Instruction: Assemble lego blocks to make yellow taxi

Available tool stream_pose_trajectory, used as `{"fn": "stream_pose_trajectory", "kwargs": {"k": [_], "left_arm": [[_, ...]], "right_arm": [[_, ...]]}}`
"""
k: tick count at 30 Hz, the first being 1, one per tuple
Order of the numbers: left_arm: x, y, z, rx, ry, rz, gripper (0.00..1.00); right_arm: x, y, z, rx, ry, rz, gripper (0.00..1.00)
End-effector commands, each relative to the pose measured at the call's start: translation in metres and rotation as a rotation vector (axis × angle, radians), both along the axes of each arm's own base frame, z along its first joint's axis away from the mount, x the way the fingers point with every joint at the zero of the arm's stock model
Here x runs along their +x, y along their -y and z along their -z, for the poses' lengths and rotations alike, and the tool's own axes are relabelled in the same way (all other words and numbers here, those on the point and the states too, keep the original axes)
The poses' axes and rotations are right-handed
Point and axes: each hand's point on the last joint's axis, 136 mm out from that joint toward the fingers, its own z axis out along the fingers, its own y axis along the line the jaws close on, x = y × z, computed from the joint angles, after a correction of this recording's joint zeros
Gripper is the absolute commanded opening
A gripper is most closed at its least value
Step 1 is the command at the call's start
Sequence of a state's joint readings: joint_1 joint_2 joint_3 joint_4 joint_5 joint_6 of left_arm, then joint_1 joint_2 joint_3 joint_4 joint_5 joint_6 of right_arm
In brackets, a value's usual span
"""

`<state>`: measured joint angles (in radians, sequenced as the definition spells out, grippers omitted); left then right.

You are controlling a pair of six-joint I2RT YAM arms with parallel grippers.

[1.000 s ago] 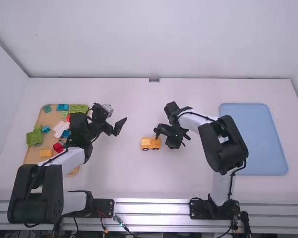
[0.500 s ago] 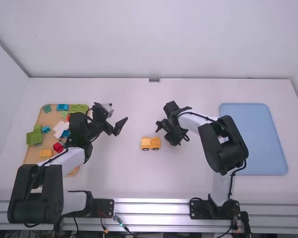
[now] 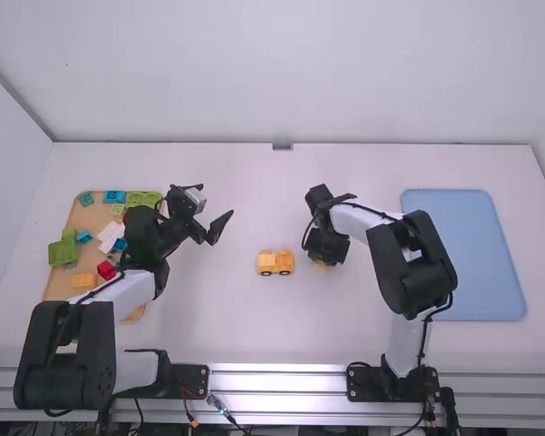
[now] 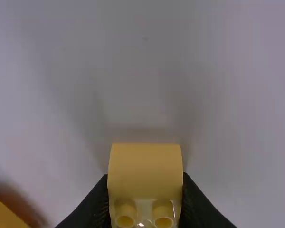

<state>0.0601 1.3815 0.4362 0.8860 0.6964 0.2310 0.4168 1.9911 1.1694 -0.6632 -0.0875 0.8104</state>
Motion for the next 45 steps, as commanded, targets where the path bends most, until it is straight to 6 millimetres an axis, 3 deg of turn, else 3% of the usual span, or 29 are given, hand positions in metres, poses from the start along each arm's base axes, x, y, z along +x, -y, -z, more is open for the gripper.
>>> {"fn": "stream_pose_trajectory", "kwargs": {"k": [1,8,13,18,24,39,45], "left_arm": [[-0.003,0.001,-0.004,-0.005,0.008,0.015,0.99],[-0.004,0.001,-0.002,-0.006,-0.002,0.015,0.99],[-0.004,0.001,-0.002,-0.006,-0.004,0.015,0.99],[-0.004,0.001,-0.002,-0.006,-0.004,0.015,0.99],[-0.004,0.001,-0.002,-0.006,-0.004,0.015,0.99],[-0.004,0.001,-0.001,-0.006,-0.007,0.016,0.99],[-0.004,0.001,-0.001,-0.006,-0.007,0.016,0.99]], "right_arm": [[-0.011,-0.008,0.007,0.037,-0.086,0.321,0.08],[-0.012,-0.012,0.007,-0.011,-0.132,0.795,0.04],[-0.014,-0.017,0.008,-0.022,-0.140,0.921,0.05],[-0.015,-0.002,0.009,-0.105,-0.111,1.064,0.08],[-0.018,0.004,0.009,-0.140,-0.109,1.101,0.22],[-0.009,0.014,0.009,-0.175,-0.027,1.150,0.29],[-0.003,0.013,0.010,-0.159,-0.007,1.140,0.40]]}}
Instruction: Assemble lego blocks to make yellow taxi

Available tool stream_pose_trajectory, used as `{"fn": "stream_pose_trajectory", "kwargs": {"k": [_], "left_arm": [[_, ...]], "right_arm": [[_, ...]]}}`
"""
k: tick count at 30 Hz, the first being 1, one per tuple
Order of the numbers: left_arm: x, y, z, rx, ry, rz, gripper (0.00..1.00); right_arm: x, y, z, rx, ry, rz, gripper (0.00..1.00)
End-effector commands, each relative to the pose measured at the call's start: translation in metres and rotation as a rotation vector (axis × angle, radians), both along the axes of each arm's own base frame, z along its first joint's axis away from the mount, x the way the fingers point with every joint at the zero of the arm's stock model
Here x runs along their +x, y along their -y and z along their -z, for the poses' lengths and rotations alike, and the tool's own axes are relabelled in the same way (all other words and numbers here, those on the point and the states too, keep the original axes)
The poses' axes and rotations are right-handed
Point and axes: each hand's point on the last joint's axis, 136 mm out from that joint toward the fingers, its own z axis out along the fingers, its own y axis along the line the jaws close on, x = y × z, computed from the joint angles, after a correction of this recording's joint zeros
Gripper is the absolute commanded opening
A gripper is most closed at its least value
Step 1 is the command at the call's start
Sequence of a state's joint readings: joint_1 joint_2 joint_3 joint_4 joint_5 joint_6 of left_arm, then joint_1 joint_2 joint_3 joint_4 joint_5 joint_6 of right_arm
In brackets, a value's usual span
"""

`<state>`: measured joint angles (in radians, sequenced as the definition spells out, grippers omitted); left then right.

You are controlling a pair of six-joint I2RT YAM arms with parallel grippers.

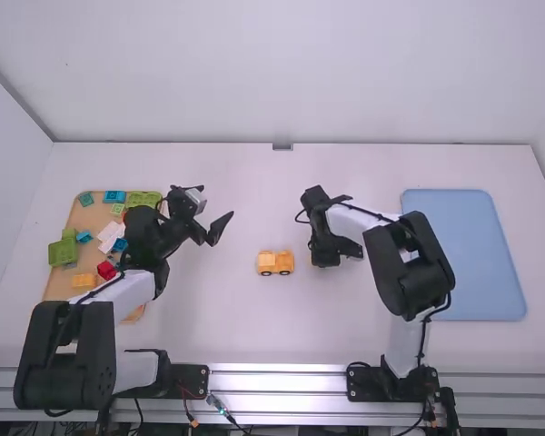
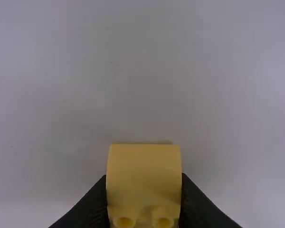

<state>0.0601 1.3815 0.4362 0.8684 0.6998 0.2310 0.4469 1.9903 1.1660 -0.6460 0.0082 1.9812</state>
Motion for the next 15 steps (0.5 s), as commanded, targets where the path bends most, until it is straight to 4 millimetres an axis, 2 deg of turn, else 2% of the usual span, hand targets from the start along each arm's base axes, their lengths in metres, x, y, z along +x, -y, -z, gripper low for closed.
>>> {"fn": "stream_pose_trajectory", "kwargs": {"k": [1,2,3,5,8,12,15], "left_arm": [[-0.003,0.001,-0.004,-0.004,0.011,0.012,0.99],[-0.003,0.001,-0.004,-0.004,0.011,0.012,0.99],[-0.003,0.001,-0.004,-0.005,0.011,0.013,0.99],[-0.003,0.001,-0.004,-0.004,0.011,0.012,0.99],[-0.003,0.001,-0.004,-0.005,0.011,0.012,0.99],[-0.003,0.001,-0.004,-0.005,0.011,0.013,0.99],[-0.003,0.001,-0.004,-0.005,0.010,0.013,0.99]], "right_arm": [[-0.008,0.009,0.008,-0.037,-0.025,0.001,0.48],[-0.009,0.009,0.008,-0.038,-0.027,0.001,0.59],[-0.009,0.010,0.008,-0.040,-0.028,0.003,0.81],[-0.008,0.013,0.008,-0.049,-0.027,-0.007,0.91],[-0.006,0.014,0.007,-0.052,-0.022,-0.044,1.00],[-0.003,0.010,-0.007,-0.008,-0.040,-0.107,0.99],[0.005,0.015,-0.031,-0.009,-0.057,-0.164,0.99]]}}
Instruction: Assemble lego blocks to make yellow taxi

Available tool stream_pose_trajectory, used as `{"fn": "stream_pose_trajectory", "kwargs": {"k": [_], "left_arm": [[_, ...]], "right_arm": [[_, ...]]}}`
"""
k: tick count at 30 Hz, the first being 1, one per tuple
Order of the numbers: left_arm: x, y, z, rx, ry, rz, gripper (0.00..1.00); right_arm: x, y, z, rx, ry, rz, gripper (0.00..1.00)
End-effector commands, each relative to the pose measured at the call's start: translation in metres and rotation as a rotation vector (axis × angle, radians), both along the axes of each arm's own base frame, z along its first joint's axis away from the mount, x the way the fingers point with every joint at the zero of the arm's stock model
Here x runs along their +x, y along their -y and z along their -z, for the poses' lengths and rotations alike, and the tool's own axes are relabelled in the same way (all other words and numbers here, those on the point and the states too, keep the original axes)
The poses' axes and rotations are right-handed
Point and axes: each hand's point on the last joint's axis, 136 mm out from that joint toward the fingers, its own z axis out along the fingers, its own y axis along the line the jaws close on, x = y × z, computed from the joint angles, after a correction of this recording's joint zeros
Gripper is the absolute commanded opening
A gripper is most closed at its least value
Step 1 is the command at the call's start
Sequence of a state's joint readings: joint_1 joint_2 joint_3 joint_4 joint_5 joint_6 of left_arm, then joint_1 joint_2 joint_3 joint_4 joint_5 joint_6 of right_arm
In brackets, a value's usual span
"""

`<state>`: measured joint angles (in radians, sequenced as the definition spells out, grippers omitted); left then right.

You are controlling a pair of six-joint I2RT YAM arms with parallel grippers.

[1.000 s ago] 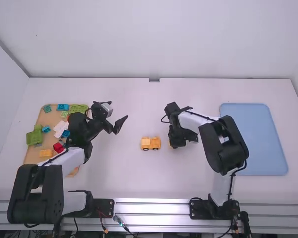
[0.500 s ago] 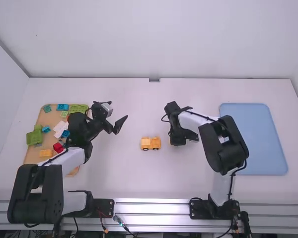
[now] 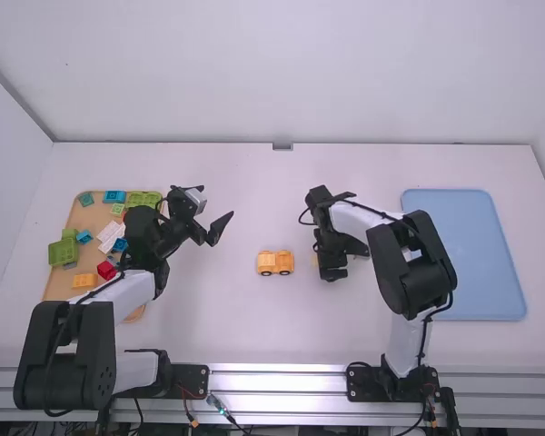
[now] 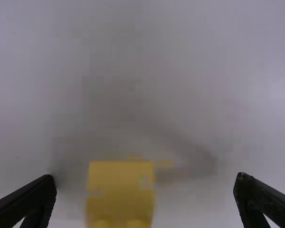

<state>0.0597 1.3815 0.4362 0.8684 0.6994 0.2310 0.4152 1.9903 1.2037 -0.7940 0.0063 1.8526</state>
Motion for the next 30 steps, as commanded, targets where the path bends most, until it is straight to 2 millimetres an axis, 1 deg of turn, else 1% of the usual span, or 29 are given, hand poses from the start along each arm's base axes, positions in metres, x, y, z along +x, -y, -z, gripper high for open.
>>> {"fn": "stream_pose_trajectory", "kwargs": {"k": [1,2,3,4,5,6,7,8,9,10,11,12,13,14,16,17,20,21,24,25,28,30], "left_arm": [[-0.003,0.000,-0.004,-0.005,0.010,0.012,0.99],[-0.003,0.001,-0.004,-0.005,0.010,0.012,0.99],[-0.003,0.000,-0.004,-0.005,0.010,0.012,0.99],[-0.003,0.000,-0.004,-0.005,0.010,0.012,0.99],[-0.003,0.000,-0.004,-0.004,0.011,0.012,0.99],[-0.003,0.001,-0.004,-0.005,0.011,0.012,0.99],[-0.003,0.000,-0.004,-0.004,0.011,0.012,0.99],[-0.003,0.000,-0.004,-0.004,0.011,0.012,0.99],[-0.003,0.000,-0.004,-0.001,0.011,0.013,0.99],[-0.003,0.000,-0.004,0.002,0.012,0.013,0.99],[-0.003,0.000,-0.003,0.001,0.011,0.011,0.99],[-0.003,0.000,-0.003,0.001,0.010,0.010,0.99],[-0.003,0.000,-0.004,0.001,0.011,0.010,0.99],[-0.003,0.000,-0.004,0.001,0.011,0.010,0.99],[-0.003,0.000,-0.004,0.001,0.013,0.010,0.99],[-0.003,0.000,-0.004,0.002,0.013,0.010,0.99],[-0.002,0.000,-0.005,0.002,0.016,0.010,0.99],[-0.002,0.000,-0.006,0.002,0.024,0.010,0.99],[-0.002,0.000,-0.009,0.003,0.040,0.010,0.99],[-0.002,0.000,-0.010,0.004,0.045,0.010,0.99],[-0.002,0.001,-0.010,0.002,0.044,0.015,0.99],[-0.003,0.003,-0.010,0.001,0.043,0.023,0.99]], "right_arm": [[0.023,-0.003,-0.027,0.036,0.044,-0.085,0.99],[0.027,-0.002,-0.036,0.044,0.045,-0.124,0.99],[0.034,-0.002,-0.050,0.062,0.055,-0.188,0.98],[0.035,-0.002,-0.052,0.066,0.057,-0.200,0.98],[0.045,-0.004,-0.072,0.108,0.079,-0.329,0.99],[0.050,-0.005,-0.081,0.126,0.091,-0.398,0.99],[0.060,-0.004,-0.102,0.144,0.114,-0.570,0.99],[0.061,-0.003,-0.106,0.146,0.116,-0.607,0.99],[0.068,0.002,-0.122,0.150,0.134,-0.735,0.99],[0.076,0.004,-0.131,0.147,0.162,-0.784,0.99],[0.088,0.008,-0.142,0.127,0.206,-0.885,0.99],[0.090,0.009,-0.144,0.124,0.210,-0.902,0.99],[0.101,0.017,-0.153,0.083,0.239,-1.027,0.99],[0.103,0.019,-0.155,0.071,0.245,-1.054,0.99],[0.119,0.034,-0.162,-0.018,0.265,-1.197,0.99],[0.129,0.045,-0.164,-0.083,0.265,-1.295,0.99],[0.148,0.071,-0.169,-0.232,0.226,-1.509,0.99],[0.155,0.082,-0.172,-0.294,0.196,-1.613,0.99],[0.169,0.095,-0.177,-0.362,0.171,-1.798,0.99],[0.178,0.094,-0.180,-0.385,0.205,-1.860,0.99],[0.197,0.087,-0.188,-0.420,0.307,-1.929,0.99],[0.200,0.072,-0.189,-0.383,0.395,-2.008,0.99]]}}
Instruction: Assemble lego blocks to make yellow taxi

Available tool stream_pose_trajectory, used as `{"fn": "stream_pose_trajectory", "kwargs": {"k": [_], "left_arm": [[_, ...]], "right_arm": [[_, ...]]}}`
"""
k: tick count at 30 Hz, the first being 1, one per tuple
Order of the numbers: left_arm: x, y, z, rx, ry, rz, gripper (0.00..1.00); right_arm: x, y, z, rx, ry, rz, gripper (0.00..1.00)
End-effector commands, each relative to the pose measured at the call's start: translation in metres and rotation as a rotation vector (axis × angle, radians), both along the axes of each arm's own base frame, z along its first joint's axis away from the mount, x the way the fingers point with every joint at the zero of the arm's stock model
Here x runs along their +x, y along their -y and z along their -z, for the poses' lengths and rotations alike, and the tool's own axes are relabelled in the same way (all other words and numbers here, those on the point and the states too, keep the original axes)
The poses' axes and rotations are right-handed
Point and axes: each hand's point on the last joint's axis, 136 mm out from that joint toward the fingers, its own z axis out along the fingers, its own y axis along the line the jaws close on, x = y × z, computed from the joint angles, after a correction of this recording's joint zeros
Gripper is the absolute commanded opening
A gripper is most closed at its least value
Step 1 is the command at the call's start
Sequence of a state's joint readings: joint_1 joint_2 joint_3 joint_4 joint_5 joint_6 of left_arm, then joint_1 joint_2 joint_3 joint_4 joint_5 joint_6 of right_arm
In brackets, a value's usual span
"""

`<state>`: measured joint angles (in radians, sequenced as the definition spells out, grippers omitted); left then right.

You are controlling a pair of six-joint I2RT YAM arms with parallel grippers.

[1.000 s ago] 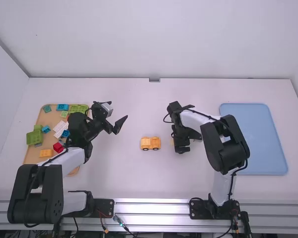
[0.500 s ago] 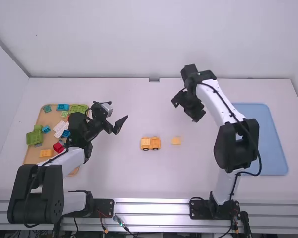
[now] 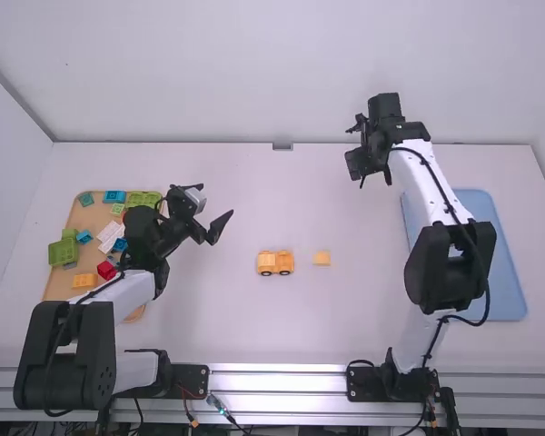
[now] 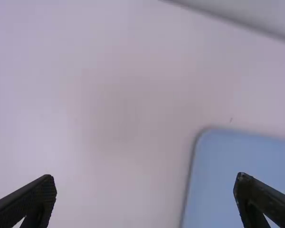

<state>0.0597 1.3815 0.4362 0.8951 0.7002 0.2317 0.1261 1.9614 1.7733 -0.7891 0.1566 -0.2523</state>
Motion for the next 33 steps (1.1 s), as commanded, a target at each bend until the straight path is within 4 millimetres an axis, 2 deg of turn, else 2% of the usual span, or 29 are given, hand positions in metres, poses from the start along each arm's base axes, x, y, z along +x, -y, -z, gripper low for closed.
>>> {"fn": "stream_pose_trajectory", "kwargs": {"k": [1,2,3,5,6,8,11,12,14,15,16,17,19,21,23,24,26,33], "left_arm": [[-0.004,0.004,-0.005,-0.003,0.014,0.025,0.99],[-0.004,0.006,-0.004,-0.003,0.012,0.030,0.99],[-0.005,0.006,-0.004,-0.002,0.011,0.031,0.99],[-0.007,0.008,-0.003,-0.005,0.004,0.047,0.99],[-0.009,0.010,-0.003,-0.010,0.005,0.072,0.99],[-0.015,0.016,-0.005,0.000,0.022,0.122,0.99],[-0.038,0.038,-0.001,0.111,0.133,0.314,0.99],[-0.041,0.040,0.000,0.125,0.148,0.340,0.99],[-0.054,0.046,0.002,0.140,0.176,0.424,0.99],[-0.054,0.046,0.002,0.140,0.176,0.424,0.99],[-0.057,0.048,0.003,0.136,0.173,0.443,0.99],[-0.059,0.050,0.006,0.125,0.159,0.461,0.99],[-0.061,0.052,0.009,0.118,0.151,0.482,0.99],[-0.063,0.052,0.013,0.106,0.140,0.498,0.99],[-0.064,0.054,0.019,0.092,0.127,0.524,0.99],[-0.064,0.054,0.020,0.091,0.126,0.526,0.99],[-0.061,0.057,0.029,0.082,0.103,0.538,0.99],[-0.059,0.067,0.041,0.015,0.045,0.652,0.99]], "right_arm": [[0.004,-0.027,-0.016,0.001,0.039,-0.306,0.99],[0.004,-0.046,-0.018,0.037,0.061,-0.456,0.99],[0.002,-0.057,-0.019,0.060,0.069,-0.534,0.99],[-0.010,-0.084,-0.022,0.108,0.086,-0.755,0.99],[-0.025,-0.099,-0.022,0.147,0.085,-0.906,0.99],[-0.043,-0.110,-0.022,0.186,0.079,-1.047,0.99],[-0.086,-0.127,-0.025,0.293,0.071,-1.305,0.99],[-0.093,-0.129,-0.026,0.313,0.070,-1.342,0.99],[-0.124,-0.128,-0.031,0.390,0.070,-1.482,0.99],[-0.124,-0.128,-0.031,0.390,0.070,-1.482,0.99],[-0.135,-0.125,-0.031,0.413,0.070,-1.534,0.99],[-0.146,-0.123,-0.028,0.436,0.074,-1.581,0.99],[-0.151,-0.121,-0.017,0.455,0.076,-1.600,0.99],[-0.153,-0.119,-0.001,0.477,0.088,-1.591,0.99],[-0.152,-0.118,0.024,0.505,0.116,-1.559,0.99],[-0.152,-0.118,0.026,0.507,0.118,-1.556,0.99],[-0.154,-0.122,0.052,0.547,0.149,-1.507,0.99],[-0.160,-0.126,0.093,0.618,0.149,-1.369,0.99]]}}
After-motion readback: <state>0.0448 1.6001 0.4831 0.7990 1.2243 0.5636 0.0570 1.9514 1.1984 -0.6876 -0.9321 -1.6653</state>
